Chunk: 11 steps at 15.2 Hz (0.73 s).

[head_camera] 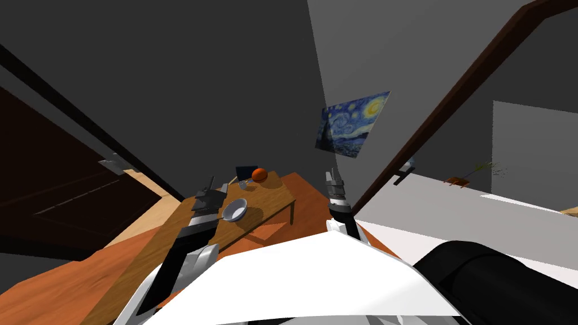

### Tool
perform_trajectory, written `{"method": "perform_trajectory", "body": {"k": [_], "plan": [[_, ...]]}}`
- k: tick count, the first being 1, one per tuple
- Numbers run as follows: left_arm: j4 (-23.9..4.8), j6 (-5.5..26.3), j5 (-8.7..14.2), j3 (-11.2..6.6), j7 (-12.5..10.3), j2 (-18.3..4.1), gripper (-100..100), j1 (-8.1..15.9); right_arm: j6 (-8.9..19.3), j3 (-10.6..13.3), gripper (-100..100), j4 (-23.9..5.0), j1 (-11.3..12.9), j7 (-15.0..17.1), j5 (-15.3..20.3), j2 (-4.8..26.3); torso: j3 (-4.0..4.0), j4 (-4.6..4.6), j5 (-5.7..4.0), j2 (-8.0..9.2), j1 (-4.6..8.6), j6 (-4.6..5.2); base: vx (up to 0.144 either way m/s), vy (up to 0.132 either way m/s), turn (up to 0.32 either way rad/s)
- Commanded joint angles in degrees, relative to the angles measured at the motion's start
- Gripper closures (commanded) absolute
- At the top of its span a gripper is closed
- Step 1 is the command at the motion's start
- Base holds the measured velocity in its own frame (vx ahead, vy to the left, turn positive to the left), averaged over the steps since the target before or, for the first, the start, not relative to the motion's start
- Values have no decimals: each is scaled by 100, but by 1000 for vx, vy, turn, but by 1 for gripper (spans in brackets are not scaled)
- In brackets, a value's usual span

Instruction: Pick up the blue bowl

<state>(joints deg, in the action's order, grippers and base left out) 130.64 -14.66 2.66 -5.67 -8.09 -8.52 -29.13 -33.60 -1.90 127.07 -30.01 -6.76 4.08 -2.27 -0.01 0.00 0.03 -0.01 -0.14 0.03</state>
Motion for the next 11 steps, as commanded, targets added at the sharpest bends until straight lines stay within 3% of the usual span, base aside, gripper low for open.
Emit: {"method": "perform_trajectory", "body": {"k": [1,4,9,11], "plan": [[-27,210,32,-57,-24,-35,-100,-32,0,0,0,0,0,0,0,0,0,0,0,0,0,0,0,25,-139],[-150,618,121,-228,-85,-103,-100,-35,0,0,0,0,0,0,0,0,0,0,0,1,-1,-2,-2,31,-147],[-216,977,169,-321,-118,-128,-100,-37,0,0,0,0,0,0,0,0,1,0,0,2,2,-1,-5,24,-114],[-285,1259,220,-417,-152,-147,-100,-39,0,0,0,0,0,0,0,0,1,0,-1,2,3,0,-8,22,-168]]}}
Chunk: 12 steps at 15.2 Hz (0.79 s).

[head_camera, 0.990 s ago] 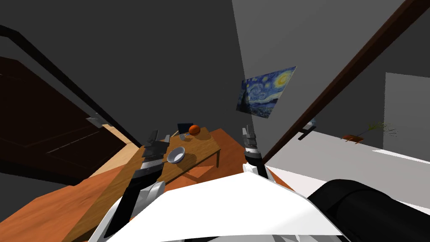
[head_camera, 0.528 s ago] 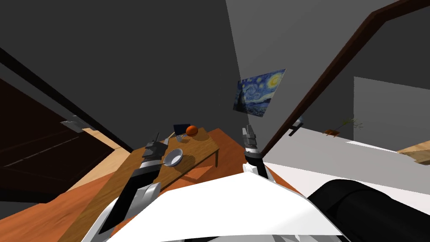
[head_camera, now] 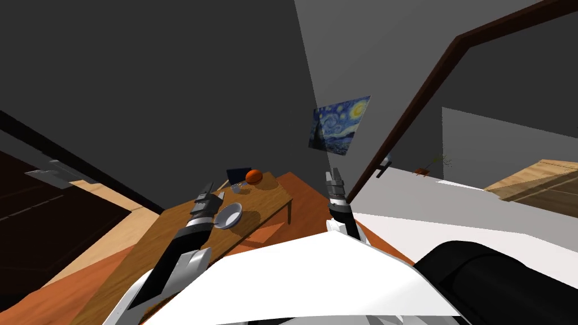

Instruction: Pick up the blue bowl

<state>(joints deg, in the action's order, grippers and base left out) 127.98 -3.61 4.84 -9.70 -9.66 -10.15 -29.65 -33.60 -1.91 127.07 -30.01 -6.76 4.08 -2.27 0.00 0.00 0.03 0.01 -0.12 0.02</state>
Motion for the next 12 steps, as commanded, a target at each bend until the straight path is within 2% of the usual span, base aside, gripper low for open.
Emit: {"method": "perform_trajectory", "body": {"k": [1,3,4,6,7,9,10,12], "plan": [[-92,286,54,-113,-31,4,-100,11,0,0,0,0,0,0,0,0,0,0,0,0,0,0,-7,32,-193],[-92,446,54,-113,-31,4,-100,11,0,0,0,0,0,0,0,0,0,0,1,0,-4,0,-9,32,-113],[-165,588,109,-216,-67,-5,-100,9,0,0,0,0,-1,0,0,0,0,0,1,0,-3,-2,-13,25,-128],[-165,748,109,-216,-67,-5,-100,9,0,0,0,0,0,0,0,0,1,0,1,1,-2,0,-12,25,-116],[-241,901,165,-322,-104,-10,-100,7,0,0,0,0,0,0,0,0,0,0,0,0,-1,-2,-10,20,-187],[-241,1057,165,-322,-104,-10,-100,7,0,0,0,0,0,0,0,0,0,0,0,0,0,-1,-10,24,-101],[-319,1216,223,-430,-142,-10,-100,5,0,0,0,0,-1,0,0,0,0,0,0,0,0,-2,-15,22,-133],[-319,1373,223,-430,-142,-10,-100,5,0,0,0,0,0,0,0,0,1,0,0,2,-1,0,-16,24,-130]]}}
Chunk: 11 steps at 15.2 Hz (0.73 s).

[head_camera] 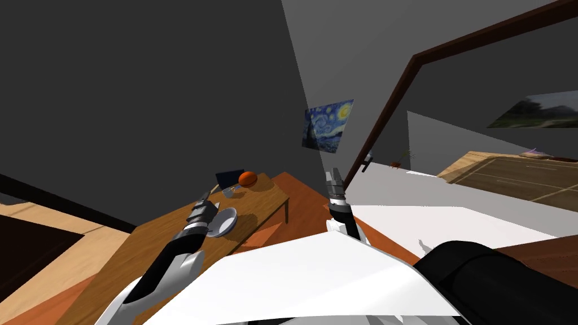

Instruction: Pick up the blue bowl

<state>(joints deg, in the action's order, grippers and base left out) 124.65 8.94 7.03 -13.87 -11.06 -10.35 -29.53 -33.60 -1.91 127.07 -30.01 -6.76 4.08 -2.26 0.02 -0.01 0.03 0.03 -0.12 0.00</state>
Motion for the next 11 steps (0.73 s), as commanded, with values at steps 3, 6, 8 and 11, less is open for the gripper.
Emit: {"method": "perform_trajectory", "body": {"k": [3,6,8,11], "plan": [[-64,440,63,-122,-41,13,-100,-8,0,0,0,0,0,0,0,0,0,0,0,0,-1,2,-13,24,-144],[-143,766,123,-233,-79,21,-100,-10,0,0,0,0,1,0,0,0,0,0,0,0,-2,2,-18,23,-136],[-223,1033,184,-345,-118,31,-100,-12,0,0,0,0,1,0,0,0,0,0,0,1,0,2,-19,24,-184],[-304,1343,245,-457,-157,44,-100,-14,0,0,0,0,0,0,0,0,0,0,0,0,0,1,-17,22,-120]]}}
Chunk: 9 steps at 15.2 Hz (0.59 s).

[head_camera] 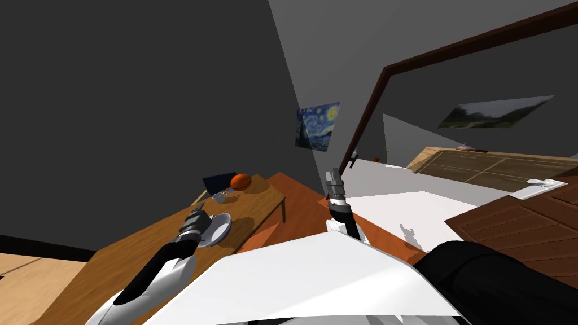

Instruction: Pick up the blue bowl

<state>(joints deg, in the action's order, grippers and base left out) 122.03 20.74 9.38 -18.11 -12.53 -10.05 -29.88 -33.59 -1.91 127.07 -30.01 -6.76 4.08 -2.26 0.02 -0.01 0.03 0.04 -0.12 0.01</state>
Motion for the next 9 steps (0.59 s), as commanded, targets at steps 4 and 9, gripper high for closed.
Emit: {"method": "perform_trajectory", "body": {"k": [4,9], "plan": [[-122,574,70,-146,-49,29,-100,20,0,0,0,0,0,0,0,0,0,0,1,0,-2,0,-20,23,-129],[-281,1188,192,-369,-125,65,-100,17,0,0,0,0,0,0,0,0,0,0,0,0,2,0,-20,21,-159]]}}
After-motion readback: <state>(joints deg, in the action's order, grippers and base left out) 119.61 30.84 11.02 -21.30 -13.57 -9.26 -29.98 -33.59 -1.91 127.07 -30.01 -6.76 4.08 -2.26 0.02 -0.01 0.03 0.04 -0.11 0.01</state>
